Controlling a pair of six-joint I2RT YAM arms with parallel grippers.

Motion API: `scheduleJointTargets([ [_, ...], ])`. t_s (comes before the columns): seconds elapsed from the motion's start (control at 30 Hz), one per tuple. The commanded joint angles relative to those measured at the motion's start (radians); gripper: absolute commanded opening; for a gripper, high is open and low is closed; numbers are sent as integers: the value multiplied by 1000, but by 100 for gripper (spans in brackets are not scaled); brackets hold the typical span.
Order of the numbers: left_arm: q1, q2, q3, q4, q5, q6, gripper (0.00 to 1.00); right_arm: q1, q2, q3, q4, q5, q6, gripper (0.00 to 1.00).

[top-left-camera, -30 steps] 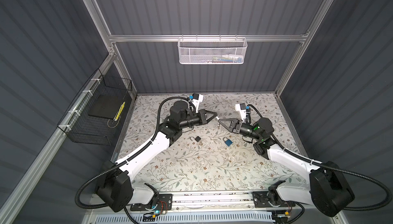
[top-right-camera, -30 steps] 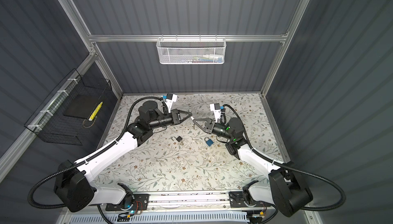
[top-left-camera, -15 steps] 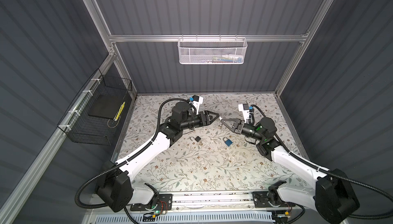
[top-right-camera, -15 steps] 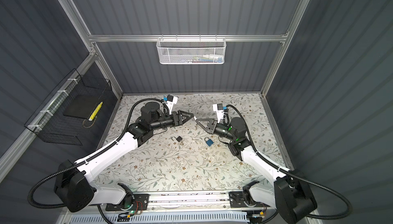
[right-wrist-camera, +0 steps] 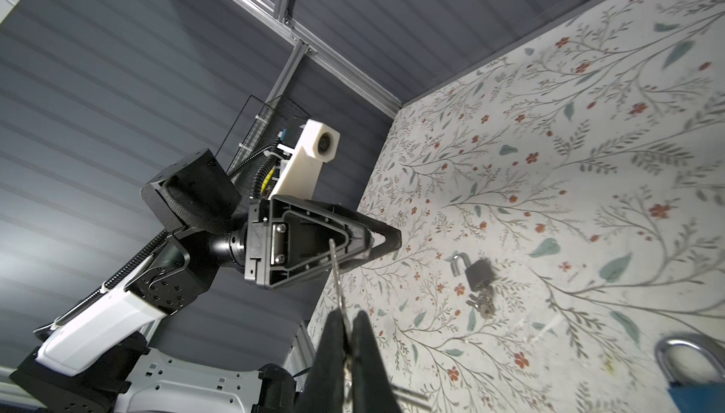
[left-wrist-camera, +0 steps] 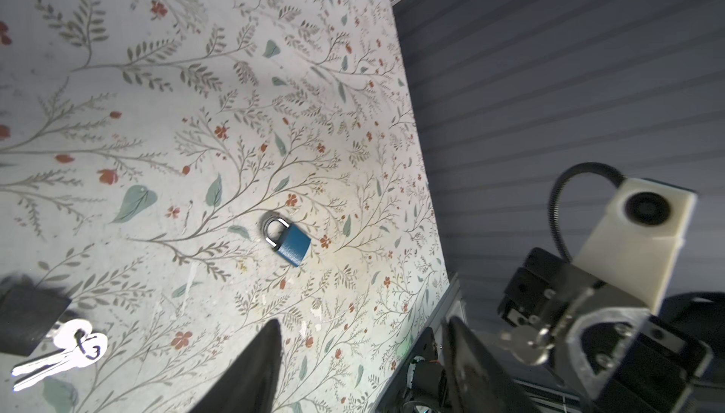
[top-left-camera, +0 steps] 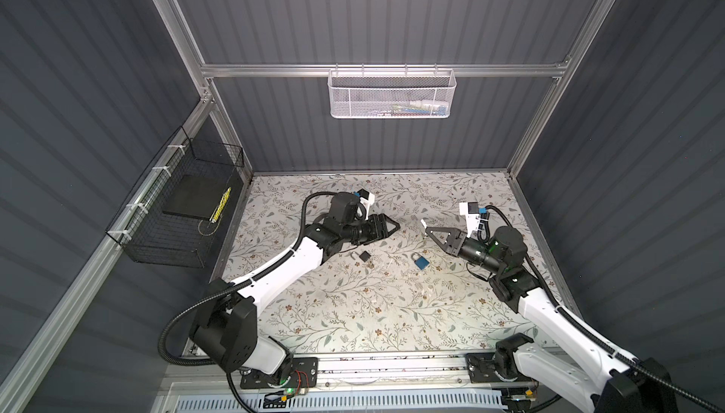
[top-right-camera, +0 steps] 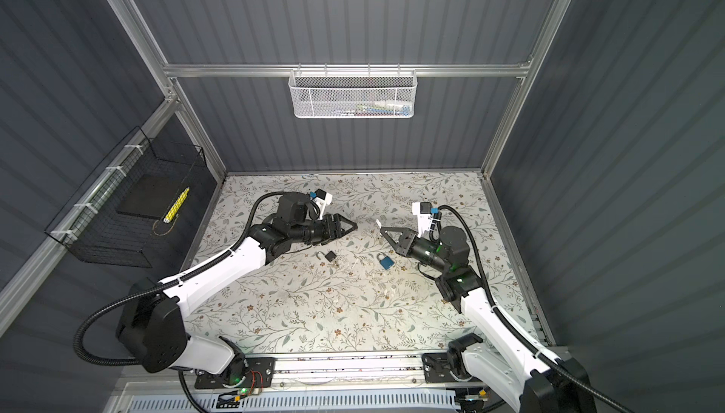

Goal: Unlock with the key

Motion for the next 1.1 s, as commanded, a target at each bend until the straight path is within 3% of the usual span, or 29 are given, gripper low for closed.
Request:
scheduleJointTargets([
  [0.0,-25,63,65,-119,9,21,66,-33,-63,-25,-133,65,-59,0],
  [0.37,-116,376,278,-360,7,25,65,-110,-295,-98,-430,314,-117,0],
  [0.67,-177,584,489,-450,-17,7,63,-128,-415,-147,-521,356,-141,0],
  [1.07,-198,716,612,-480,-92,-40,64,-145,-503,-171,-595,379,-164,0],
])
